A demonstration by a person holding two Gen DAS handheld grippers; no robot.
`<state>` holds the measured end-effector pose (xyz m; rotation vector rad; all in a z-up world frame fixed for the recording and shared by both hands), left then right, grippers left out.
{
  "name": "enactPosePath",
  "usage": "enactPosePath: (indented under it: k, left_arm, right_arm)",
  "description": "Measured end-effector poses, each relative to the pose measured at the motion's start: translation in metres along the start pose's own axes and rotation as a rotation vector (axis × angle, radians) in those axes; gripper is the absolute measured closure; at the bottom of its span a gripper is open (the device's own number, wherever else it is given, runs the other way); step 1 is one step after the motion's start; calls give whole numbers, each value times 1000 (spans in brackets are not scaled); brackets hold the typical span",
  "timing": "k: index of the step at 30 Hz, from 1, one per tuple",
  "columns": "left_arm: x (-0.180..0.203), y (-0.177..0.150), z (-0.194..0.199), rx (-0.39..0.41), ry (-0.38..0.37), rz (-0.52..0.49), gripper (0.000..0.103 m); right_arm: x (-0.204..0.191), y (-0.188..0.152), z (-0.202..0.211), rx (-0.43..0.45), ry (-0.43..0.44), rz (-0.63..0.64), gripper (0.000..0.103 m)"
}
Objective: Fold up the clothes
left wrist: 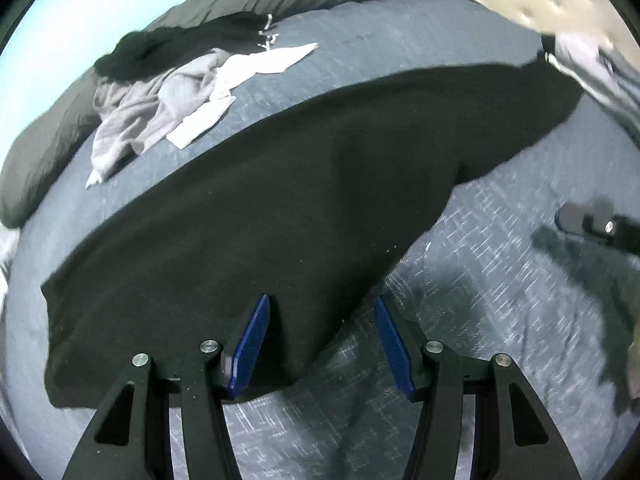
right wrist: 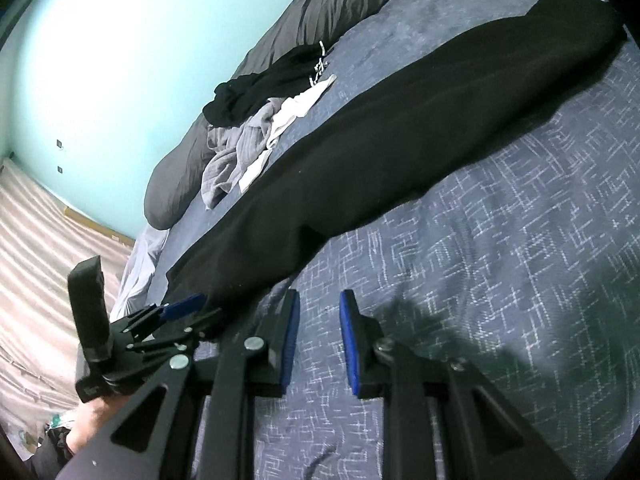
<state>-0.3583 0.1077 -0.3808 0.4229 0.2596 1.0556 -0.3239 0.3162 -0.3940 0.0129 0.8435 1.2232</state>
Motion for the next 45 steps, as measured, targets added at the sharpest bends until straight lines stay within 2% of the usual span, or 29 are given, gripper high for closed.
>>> enactPosePath:
  k: [2, 4, 5, 6, 9, 18, 20, 29, 31, 33, 35, 40, 45]
  left_arm:
    - [-1, 2, -3, -6, 10, -18, 46]
    - [-3, 4, -5, -13, 17, -32, 61]
    - [-4, 5, -5, -18, 20, -40, 76]
    - [-5, 6, -5, -23, 23, -49, 86]
    - [-11, 11, 0, -15, -14, -24, 96]
    - [-37, 34, 18, 44, -191, 155, 97]
    - [-40, 39, 23, 54, -211, 173, 97]
    - [-51, 54, 28, 64, -248, 208, 97]
    - [-54, 56, 27, 63, -260, 218, 97]
    - [-58, 59, 27, 68, -271, 231, 97]
    - [-60, 61, 25, 69, -285, 238, 97]
    - [-63, 61, 22, 65, -306, 239, 97]
    - [-70, 66, 22, 78, -338, 260, 97]
  right_arm:
    - [0, 0, -1, -2, -3, 4, 83]
    - [0, 0, -2, -3, -4, 5, 83]
    - [0, 0, -3, -4, -5, 5, 83]
    - [0, 0, -3, -6, -5, 6, 83]
    - [-1, -1, -5, -12, -6, 11, 83]
    - [-2, -4, -10, -26, -10, 27, 83]
    - [-2, -4, -11, -27, -11, 26, 83]
    - [-4, -5, -16, -31, 6, 21, 83]
    - [-5, -3, -16, -31, 23, 8, 81]
    - [-8, 1, -17, -24, 18, 5, 70]
    - [-9, 4, -17, -23, 16, -6, 67]
    - [-18, 20, -29, -5, -13, -33, 66]
    - [-27, 27, -58, -48, -30, -94, 66]
Point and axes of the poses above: each gripper's, at about its wrist camera, not at the fingertips, and z roughly against the way its jaws point, x to its right, y to its top, the point moved 7 cm from there along -z, roughly the way its jaws point, and after that the axes turned 13 degrees about -y, right-handed, at the moved point
